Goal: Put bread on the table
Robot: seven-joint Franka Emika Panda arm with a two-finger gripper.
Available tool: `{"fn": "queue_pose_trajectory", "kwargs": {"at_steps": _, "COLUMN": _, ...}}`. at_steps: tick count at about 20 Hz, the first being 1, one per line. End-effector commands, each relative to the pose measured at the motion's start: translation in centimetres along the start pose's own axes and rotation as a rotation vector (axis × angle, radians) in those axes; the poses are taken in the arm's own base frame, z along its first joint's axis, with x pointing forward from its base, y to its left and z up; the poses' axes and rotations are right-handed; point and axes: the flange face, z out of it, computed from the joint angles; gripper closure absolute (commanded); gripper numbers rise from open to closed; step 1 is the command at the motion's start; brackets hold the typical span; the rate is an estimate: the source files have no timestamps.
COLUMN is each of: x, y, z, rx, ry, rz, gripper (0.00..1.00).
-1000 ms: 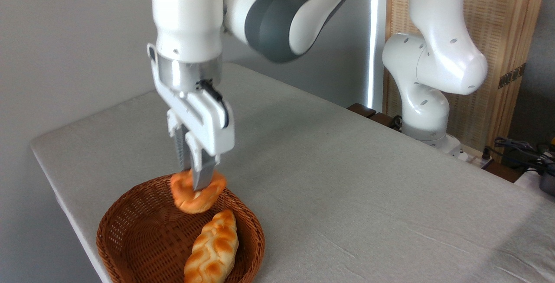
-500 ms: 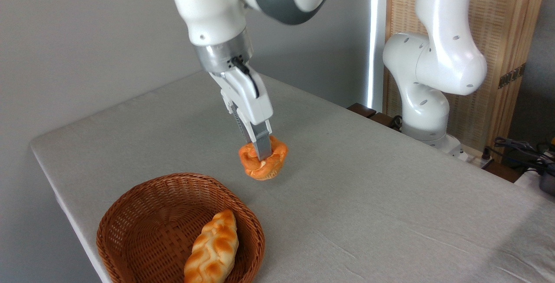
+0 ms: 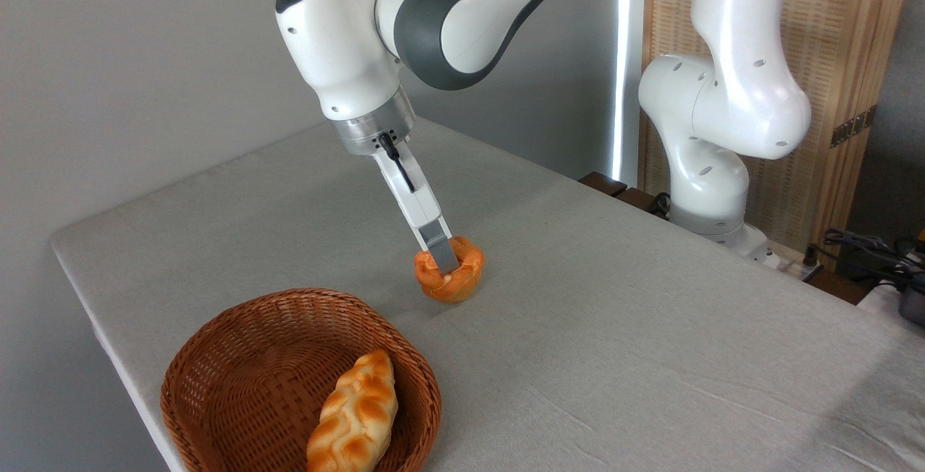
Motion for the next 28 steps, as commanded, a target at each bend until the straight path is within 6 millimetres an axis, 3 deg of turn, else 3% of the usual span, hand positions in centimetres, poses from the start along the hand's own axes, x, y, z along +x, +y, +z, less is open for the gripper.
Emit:
{"fn": "queue_pose_trajectory", "kwargs": {"at_steps": 1, "x": -0.1, "y": -0.1, "z": 0.0, "rx": 0.02, "ry": -0.001, "rz": 0.001, "gripper": 0.0}}
{"fn": "queue_pose_trajectory", "kwargs": {"at_steps": 7, "x": 0.0, "y": 0.1, "z": -1.1, "rx": 0.037, "ry": 0.011, "rz": 0.001, "gripper": 0.0}}
{"fn": "queue_pose_trajectory", "kwargs": {"at_steps": 10, "x": 0.0, "y": 0.0, "z": -4.4, "rx": 0.052, "ry": 0.046, "rz": -0.056, "gripper": 0.0}}
{"fn": "queue_pose_trajectory", "kwargs": {"at_steps": 13, "x": -0.8, "y": -0.8, "z": -9.6, "rx": 0.106, "ry": 0.115, "rz": -0.183, "gripper": 0.0}}
{"fn": "queue_pose_trajectory", "kwargs": {"at_steps": 15, "x": -2.1, "y": -1.8, "z": -12.0, "rx": 0.138, "ry": 0.153, "rz": -0.223, "gripper": 0.0}}
{"fn": "queue_pose_trajectory", "kwargs": {"at_steps": 24, "x": -4.6, "y": -4.7, "z": -19.7, "rx": 0.214, "ry": 0.257, "rz": -0.393, "gripper": 0.0}}
{"fn": "queue_pose_trajectory", "kwargs": {"at_steps": 26, "x": -4.8, "y": -4.5, "z": -20.1, "rx": 0.209, "ry": 0.254, "rz": -0.397, "gripper": 0.0}}
{"fn": "queue_pose_trajectory", "kwargs": {"at_steps": 28, "x": -4.4, "y": -5.1, "z": -19.3, "rx": 0.189, "ry": 0.244, "rz": -0.42, "gripper": 0.0}}
